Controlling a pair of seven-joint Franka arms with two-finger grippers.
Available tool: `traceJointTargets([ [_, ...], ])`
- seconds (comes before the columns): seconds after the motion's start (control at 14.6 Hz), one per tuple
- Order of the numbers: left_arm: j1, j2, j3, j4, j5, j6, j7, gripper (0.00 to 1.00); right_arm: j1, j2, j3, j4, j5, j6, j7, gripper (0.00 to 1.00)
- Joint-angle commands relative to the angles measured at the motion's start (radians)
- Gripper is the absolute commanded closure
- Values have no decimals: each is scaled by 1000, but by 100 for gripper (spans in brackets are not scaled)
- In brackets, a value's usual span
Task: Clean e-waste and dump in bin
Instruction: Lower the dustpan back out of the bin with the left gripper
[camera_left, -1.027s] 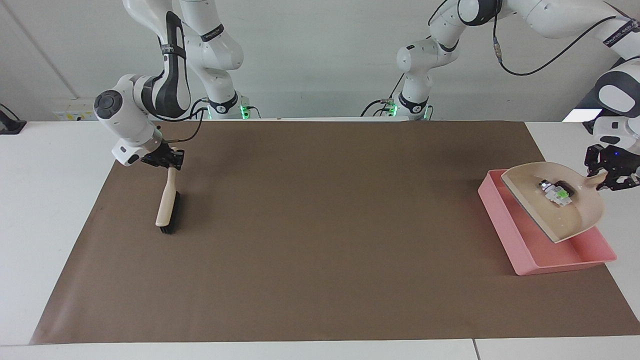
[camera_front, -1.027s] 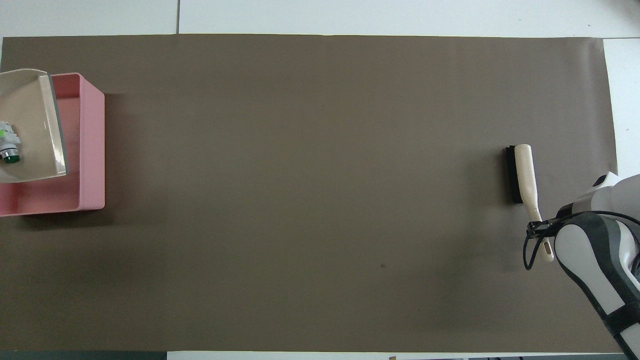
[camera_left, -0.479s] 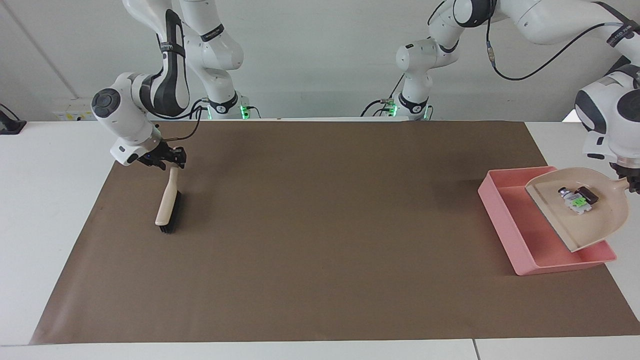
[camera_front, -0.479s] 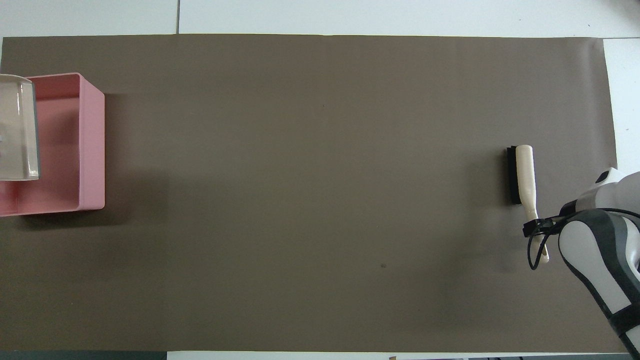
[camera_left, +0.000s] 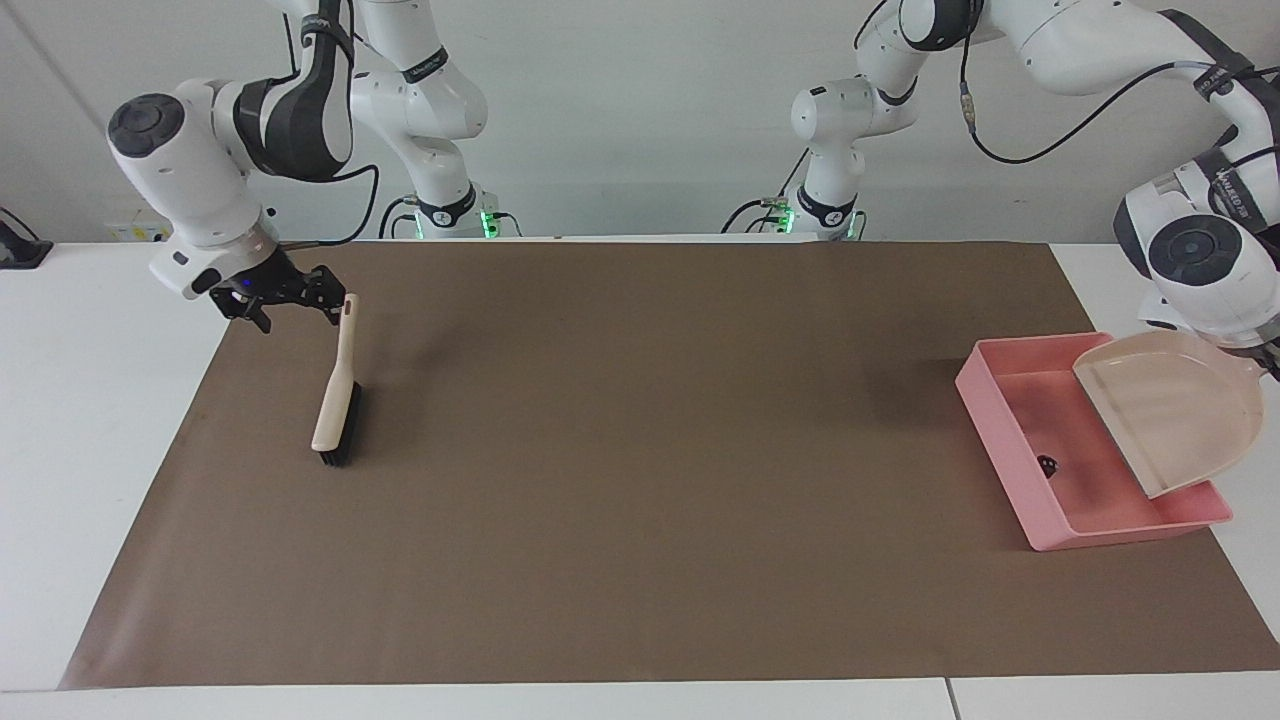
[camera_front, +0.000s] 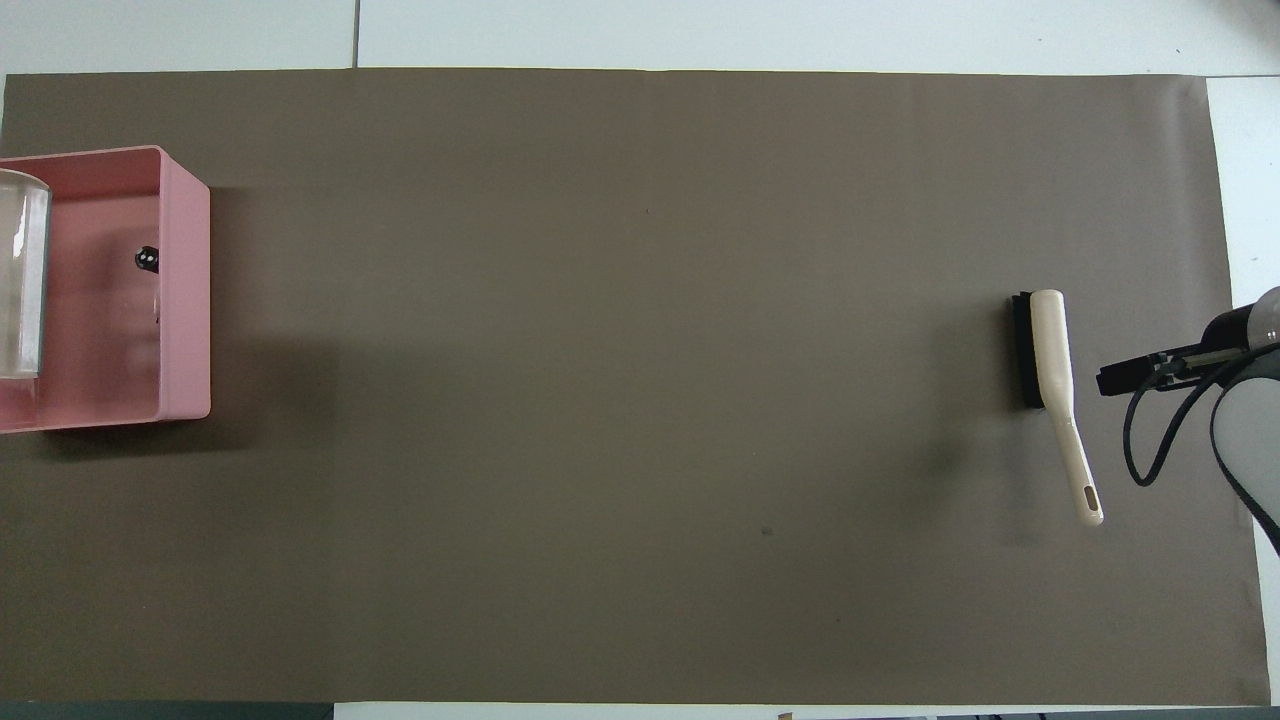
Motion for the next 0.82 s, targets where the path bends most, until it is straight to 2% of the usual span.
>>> traceJointTargets([
  [0.0,-16,-39,12,-43,63,21,-20,100,24,59,4,172,-22,-114,137,0],
  [0.21,-18,-40,12,-37,63,24,-17,100,35,146,4,416,-4,-300,294,0],
  [0.34,-48,-43,12,-11,60,15,-10,100,32,168,6,514,11,-377,323,0],
  [0.55,-50,-68,0,-5,20,12,-2,100,32,158,4,487,30,-366,328,0],
  [0.68,-50,-83,0,6,-119,9,74,100,20,154,3,470,33,-334,319,0],
  [0.75,-50,-86,1,17,-208,7,129,100,46,154,-5,470,28,-329,326,0],
])
